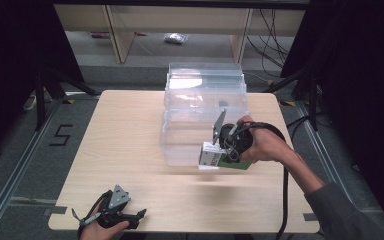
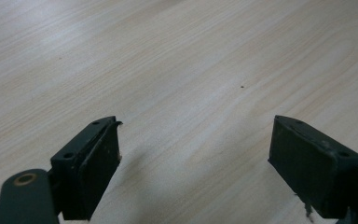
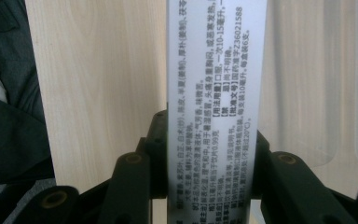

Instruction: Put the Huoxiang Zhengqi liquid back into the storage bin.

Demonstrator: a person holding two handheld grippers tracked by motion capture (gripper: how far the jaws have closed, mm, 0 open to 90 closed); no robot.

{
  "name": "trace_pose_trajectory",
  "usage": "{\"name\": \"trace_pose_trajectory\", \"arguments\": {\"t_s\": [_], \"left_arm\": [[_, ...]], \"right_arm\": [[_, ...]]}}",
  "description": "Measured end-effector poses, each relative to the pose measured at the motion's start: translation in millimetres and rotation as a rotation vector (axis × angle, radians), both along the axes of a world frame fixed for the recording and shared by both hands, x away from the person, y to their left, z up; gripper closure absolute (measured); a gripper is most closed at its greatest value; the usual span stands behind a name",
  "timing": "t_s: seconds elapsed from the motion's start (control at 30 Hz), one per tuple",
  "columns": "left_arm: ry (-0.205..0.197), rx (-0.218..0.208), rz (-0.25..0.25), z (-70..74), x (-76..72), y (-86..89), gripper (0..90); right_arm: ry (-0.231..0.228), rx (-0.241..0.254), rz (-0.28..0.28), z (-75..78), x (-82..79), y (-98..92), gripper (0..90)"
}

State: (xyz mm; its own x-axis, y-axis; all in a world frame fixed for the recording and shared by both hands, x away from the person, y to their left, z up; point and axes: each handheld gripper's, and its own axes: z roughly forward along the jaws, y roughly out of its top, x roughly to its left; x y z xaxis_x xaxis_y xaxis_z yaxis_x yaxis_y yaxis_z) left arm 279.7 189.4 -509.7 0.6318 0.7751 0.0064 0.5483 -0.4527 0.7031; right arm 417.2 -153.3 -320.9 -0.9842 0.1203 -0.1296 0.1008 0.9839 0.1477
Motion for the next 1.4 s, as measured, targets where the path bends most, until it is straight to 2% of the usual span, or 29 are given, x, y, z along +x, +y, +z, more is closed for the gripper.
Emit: {"name": "trace_pose_trajectory", "arguments": {"t_s": [0.1, 0.2, 0.23, 0.27, 0.3, 0.37, 0.43, 0.5, 0.53, 0.57, 0.6, 0.7, 0.77, 0.8, 0.87, 0.93, 1.0, 1.03, 1.13, 1.17, 1.2, 1.27, 1.3, 1.4], "left_arm": [[0.000, -0.010, 0.008, -0.2, -0.1, -0.5, 15.6], [0.001, 0.010, 0.001, -0.5, 0.5, 0.0, 15.5], [-0.010, -0.018, 0.020, -2.0, 0.4, -1.8, 15.6], [-0.003, -0.017, 0.010, -0.7, -0.2, -1.2, 15.6], [-0.003, -0.017, 0.010, -0.7, -0.2, -1.2, 15.6], [0.004, 0.008, -0.003, 0.2, 0.3, 0.7, 15.6], [0.000, -0.010, 0.007, -0.1, -0.1, -0.3, 15.6], [-0.004, -0.021, 0.012, -0.8, -0.2, -1.2, 15.6], [-0.001, -0.021, 0.014, -0.8, -0.3, -1.2, 15.6], [-0.001, -0.021, 0.014, -0.8, -0.1, -1.1, 15.6], [-0.001, -0.020, 0.013, -0.6, -0.1, -1.0, 15.6], [0.000, -0.021, 0.014, -0.8, -0.2, -1.1, 15.6], [0.000, -0.022, 0.014, -0.8, -0.2, -1.1, 15.6], [0.000, -0.009, 0.006, -0.4, -0.1, -0.4, 15.6], [0.003, 0.000, -0.001, 0.0, 0.1, 0.2, 15.5], [0.001, -0.023, 0.014, -0.9, -0.2, -1.2, 15.6], [0.004, -0.002, 0.000, 0.1, 0.0, 0.4, 15.6], [0.004, -0.002, 0.000, 0.1, 0.0, 0.4, 15.6], [0.000, -0.022, 0.012, -0.7, -0.2, -1.0, 15.5], [0.003, -0.002, 0.000, -0.2, 0.0, 0.2, 15.6], [0.001, -0.001, 0.006, -0.9, 0.2, -0.3, 15.5], [-0.003, -0.024, 0.011, -1.6, -0.3, -1.8, 15.5], [-0.002, 0.001, -0.003, -0.7, 0.2, -0.2, 15.5], [-0.005, -0.007, 0.006, -1.4, 0.2, -0.7, 15.6]], "right_arm": [[-0.011, 0.003, 0.003, 3.6, 3.5, -1.0, 65.0], [-0.019, 0.016, -0.006, 9.2, 9.6, -2.7, 65.0], [-0.015, 0.010, -0.027, 10.4, 10.4, -3.1, 65.0], [-0.013, 0.005, -0.043, 11.3, 10.9, -3.0, 65.0], [-0.022, 0.015, -0.010, 10.6, 14.8, -3.5, 65.0], [-0.020, 0.004, -0.007, 11.8, 17.9, -3.5, 65.0], [-0.013, 0.005, -0.028, 12.8, 20.0, -3.7, 65.0], [-0.020, 0.008, -0.020, 13.3, 22.4, -4.1, 65.0], [-0.028, 0.005, 0.004, 13.4, 26.5, -5.1, 65.0], [-0.021, -0.006, -0.024, 14.4, 26.7, -5.6, 65.0], [-0.028, -0.006, -0.006, 16.3, 31.9, -6.7, 65.1], [-0.030, -0.011, -0.028, 20.1, 36.6, -9.2, 65.0], [-0.030, -0.002, -0.008, 20.6, 40.1, -10.1, 65.0], [-0.031, -0.011, -0.039, 20.9, 42.9, -12.0, 65.0], [-0.032, -0.016, -0.035, 20.7, 44.9, -12.2, 65.0], [-0.039, -0.015, -0.032, 20.7, 52.1, -14.1, 65.0], [-0.037, -0.004, -0.028, 19.1, 57.8, -15.3, 65.0], [-0.031, -0.016, -0.067, 18.7, 58.0, -15.1, 65.0], [-0.036, -0.017, -0.050, 14.3, 67.1, -17.3, 65.0], [-0.028, -0.022, -0.077, 13.5, 68.1, -17.7, 65.0], [-0.022, -0.016, -0.072, 11.6, 70.3, -18.1, 65.0], [-0.032, -0.002, -0.029, 8.2, 77.9, -19.8, 65.0], [-0.022, -0.014, -0.068, 8.3, 77.2, -19.2, 65.0], [-0.021, -0.004, -0.064, 5.8, 81.4, -19.8, 64.9]]}}
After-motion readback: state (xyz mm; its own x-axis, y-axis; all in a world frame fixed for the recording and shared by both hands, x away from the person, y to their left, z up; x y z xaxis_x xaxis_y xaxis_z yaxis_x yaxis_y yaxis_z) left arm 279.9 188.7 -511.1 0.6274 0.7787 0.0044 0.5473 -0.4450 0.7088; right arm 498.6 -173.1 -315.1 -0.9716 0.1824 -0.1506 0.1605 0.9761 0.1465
